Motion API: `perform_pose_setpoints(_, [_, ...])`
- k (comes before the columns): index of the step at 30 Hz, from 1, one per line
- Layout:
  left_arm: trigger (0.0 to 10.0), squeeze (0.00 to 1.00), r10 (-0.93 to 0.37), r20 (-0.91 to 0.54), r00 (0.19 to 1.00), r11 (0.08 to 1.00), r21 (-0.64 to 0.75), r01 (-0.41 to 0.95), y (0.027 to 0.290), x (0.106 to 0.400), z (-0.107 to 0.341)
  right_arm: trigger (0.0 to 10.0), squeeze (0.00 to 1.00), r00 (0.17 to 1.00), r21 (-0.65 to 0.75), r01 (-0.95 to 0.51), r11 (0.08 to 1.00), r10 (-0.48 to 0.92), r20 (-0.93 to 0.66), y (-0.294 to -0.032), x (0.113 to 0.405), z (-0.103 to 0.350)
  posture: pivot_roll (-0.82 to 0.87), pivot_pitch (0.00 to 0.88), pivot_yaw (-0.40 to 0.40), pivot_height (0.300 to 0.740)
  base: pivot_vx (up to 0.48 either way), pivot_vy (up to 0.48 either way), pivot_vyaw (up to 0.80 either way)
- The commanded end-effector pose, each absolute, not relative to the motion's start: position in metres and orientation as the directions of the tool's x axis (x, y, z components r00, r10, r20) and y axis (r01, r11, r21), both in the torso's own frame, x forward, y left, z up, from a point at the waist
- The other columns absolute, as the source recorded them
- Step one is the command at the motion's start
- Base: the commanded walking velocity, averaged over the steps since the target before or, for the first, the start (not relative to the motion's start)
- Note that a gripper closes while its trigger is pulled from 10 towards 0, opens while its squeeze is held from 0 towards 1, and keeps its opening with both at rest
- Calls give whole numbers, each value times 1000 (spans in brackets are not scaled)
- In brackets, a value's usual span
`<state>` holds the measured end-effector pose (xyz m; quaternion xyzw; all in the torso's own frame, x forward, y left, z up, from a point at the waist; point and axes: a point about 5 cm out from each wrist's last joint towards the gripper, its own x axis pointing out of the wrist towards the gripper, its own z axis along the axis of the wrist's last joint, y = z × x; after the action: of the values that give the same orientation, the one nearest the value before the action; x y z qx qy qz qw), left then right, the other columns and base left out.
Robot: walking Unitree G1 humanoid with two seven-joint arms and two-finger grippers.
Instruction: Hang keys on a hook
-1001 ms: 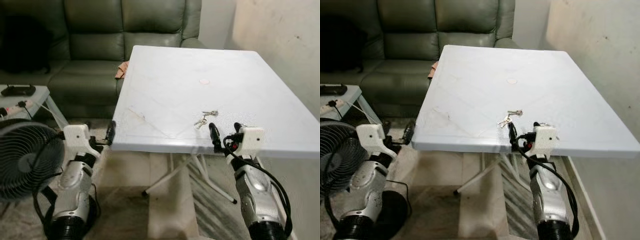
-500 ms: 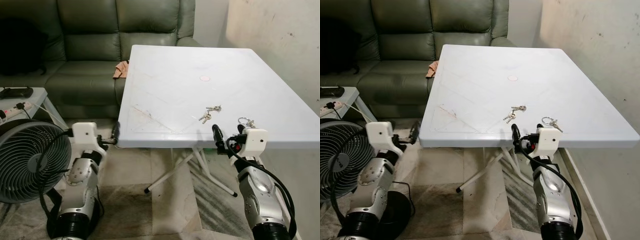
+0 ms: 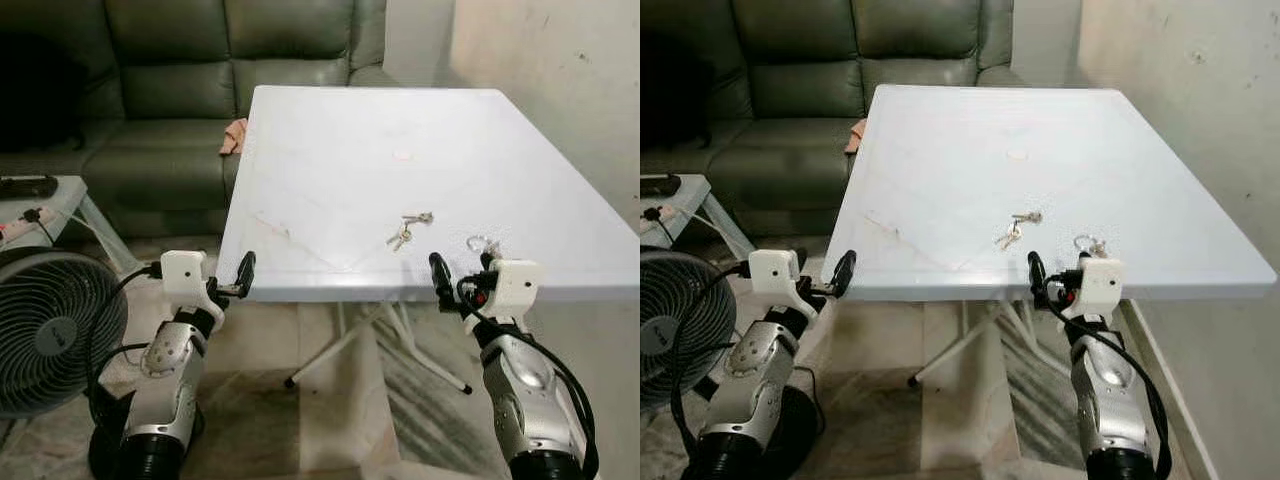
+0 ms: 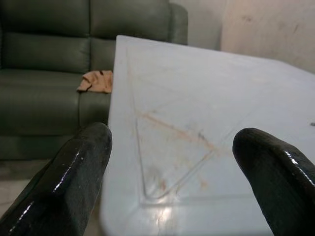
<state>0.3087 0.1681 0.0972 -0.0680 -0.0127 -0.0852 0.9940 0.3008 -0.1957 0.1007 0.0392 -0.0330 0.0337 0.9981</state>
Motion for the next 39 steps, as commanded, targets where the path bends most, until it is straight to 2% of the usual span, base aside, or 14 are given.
perform_pose_setpoints(1, [10000, 0, -170, 46, 984, 976, -130, 175, 169, 309, 101, 10000, 0, 993, 78, -82, 994, 75, 88, -193, 302, 107, 0, 0, -2, 740, 334, 0, 0])
perform_pose_setpoints(22, [10000, 0, -175, 56, 983, 975, -128, 181, 167, 308, 103, 10000, 0, 992, 74, -101, 992, 94, 84, -191, 302, 107, 3, 0, -10, 740, 379, 0, 0])
perform_pose_setpoints(27, [10000, 0, -174, 59, 983, 976, -122, 180, 164, 307, 102, 10000, 0, 992, 70, -107, 992, 101, 78, -192, 302, 106, 3, 0, -12, 740, 0, 0, 0])
perform_pose_setpoints(39, [10000, 0, -264, 81, 961, 961, -64, 269, 147, 299, 102, 10000, 0, 986, 33, -153, 988, 151, 63, -192, 303, 108, 7, 0, -21, 740, 0, 0, 0])
